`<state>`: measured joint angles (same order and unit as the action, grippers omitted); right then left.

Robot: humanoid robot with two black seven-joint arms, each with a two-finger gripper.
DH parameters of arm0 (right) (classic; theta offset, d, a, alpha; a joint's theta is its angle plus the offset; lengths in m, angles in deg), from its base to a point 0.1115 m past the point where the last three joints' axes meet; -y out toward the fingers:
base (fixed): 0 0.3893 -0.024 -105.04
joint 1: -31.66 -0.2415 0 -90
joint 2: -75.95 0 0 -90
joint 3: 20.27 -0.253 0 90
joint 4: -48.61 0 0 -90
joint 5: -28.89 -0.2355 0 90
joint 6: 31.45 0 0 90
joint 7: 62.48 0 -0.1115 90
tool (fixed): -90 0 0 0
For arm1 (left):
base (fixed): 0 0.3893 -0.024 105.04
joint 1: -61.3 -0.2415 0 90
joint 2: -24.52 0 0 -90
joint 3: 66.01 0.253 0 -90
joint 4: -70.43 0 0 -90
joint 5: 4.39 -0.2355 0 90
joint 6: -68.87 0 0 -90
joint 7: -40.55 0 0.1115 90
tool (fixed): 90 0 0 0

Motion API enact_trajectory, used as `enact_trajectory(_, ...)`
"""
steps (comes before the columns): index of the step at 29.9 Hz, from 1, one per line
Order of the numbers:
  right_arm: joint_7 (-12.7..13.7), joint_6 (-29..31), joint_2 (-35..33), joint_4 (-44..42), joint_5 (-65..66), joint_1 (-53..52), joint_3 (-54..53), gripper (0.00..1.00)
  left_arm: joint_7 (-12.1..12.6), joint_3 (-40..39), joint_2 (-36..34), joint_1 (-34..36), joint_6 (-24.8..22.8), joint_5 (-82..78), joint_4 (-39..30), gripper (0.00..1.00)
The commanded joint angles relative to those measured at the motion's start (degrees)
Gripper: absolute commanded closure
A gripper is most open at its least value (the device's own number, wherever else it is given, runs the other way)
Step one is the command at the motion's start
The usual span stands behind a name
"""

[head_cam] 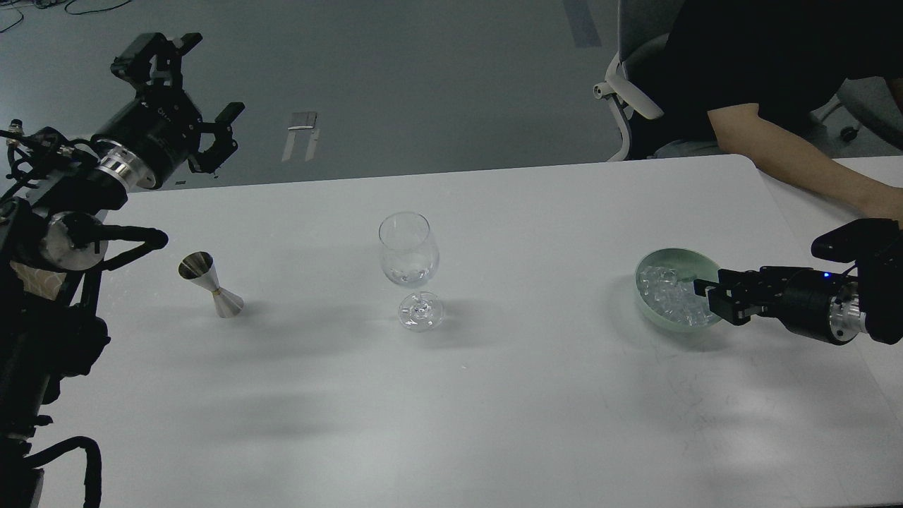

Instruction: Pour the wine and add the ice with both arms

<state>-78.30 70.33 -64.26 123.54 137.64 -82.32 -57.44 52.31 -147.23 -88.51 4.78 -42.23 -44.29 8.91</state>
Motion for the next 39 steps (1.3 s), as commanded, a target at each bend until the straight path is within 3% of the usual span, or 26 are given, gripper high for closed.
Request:
enact_trajectory(1, 0.0, 0.0, 0.4, -0.4, 0.1, 0.2, 0.1, 0.53, 0.0, 0.0, 0.0, 0.0, 0.0, 0.0, 0.0, 0.02)
enact_trajectory(23, 0.3, 0.5, 5.3, -4.1, 0.2, -1.2, 1.6, 0.49, 0.0, 0.0, 0.4, 0.1, 0.0, -0.1, 0.0, 0.02)
enact_trajectory(34, 0.3, 2.2, 6.2, -4.1, 0.2, -1.6, 1.7, 0.37, 0.0, 0.0, 0.1, 0.1, 0.0, 0.0, 0.0, 0.02)
enact_trajectory(39, 0.1, 2.1, 6.1, -4.0, 0.1, -1.8, 2.5, 0.45, 0.0, 0.0, 0.1, 0.1, 0.0, 0.0, 0.0, 0.02)
